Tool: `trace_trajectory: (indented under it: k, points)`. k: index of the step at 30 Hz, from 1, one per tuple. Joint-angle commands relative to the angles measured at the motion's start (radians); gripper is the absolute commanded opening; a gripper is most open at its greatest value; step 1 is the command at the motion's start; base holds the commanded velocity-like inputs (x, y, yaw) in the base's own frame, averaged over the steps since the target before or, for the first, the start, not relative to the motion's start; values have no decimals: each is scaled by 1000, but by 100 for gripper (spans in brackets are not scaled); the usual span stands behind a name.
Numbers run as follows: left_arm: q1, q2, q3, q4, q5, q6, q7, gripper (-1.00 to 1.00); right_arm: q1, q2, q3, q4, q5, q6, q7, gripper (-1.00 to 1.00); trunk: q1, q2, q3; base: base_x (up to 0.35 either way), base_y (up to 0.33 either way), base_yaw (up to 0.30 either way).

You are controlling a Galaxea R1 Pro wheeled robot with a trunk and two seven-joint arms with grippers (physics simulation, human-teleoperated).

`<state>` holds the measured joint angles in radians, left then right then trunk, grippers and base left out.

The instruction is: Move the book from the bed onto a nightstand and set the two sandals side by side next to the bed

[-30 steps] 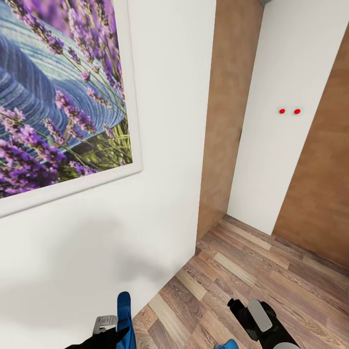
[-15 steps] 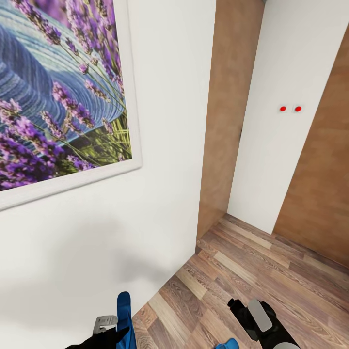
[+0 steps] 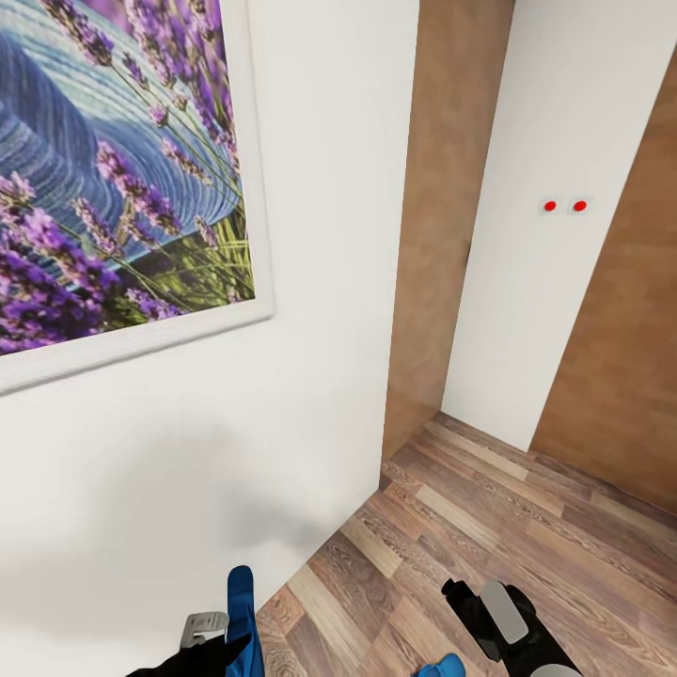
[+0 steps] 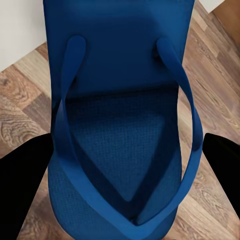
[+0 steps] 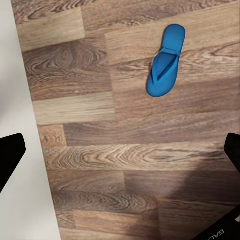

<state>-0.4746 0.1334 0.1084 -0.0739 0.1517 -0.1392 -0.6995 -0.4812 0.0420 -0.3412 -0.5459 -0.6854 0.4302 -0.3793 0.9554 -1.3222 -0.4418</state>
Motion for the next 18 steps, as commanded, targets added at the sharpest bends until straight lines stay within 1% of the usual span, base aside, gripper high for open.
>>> trace_trajectory:
  k: [1,13,18]
  points:
    - [-1,0,8,2,-3,-2,-5,-100,-1,1,-4,-2,-9,2,-7,100,4,-8,-4,0,0,0]
    - [-1,1,8,-1,-2,-1,-11,-100,-1,3,-4,-2,-9,2,-7,100,50,-92,-42,0,0,0]
    - [-1,-16,8,-9,-1,5,-75,-100,-1,5,-3,-2,-9,2,-7,100,69,-127,-58,0,0,0]
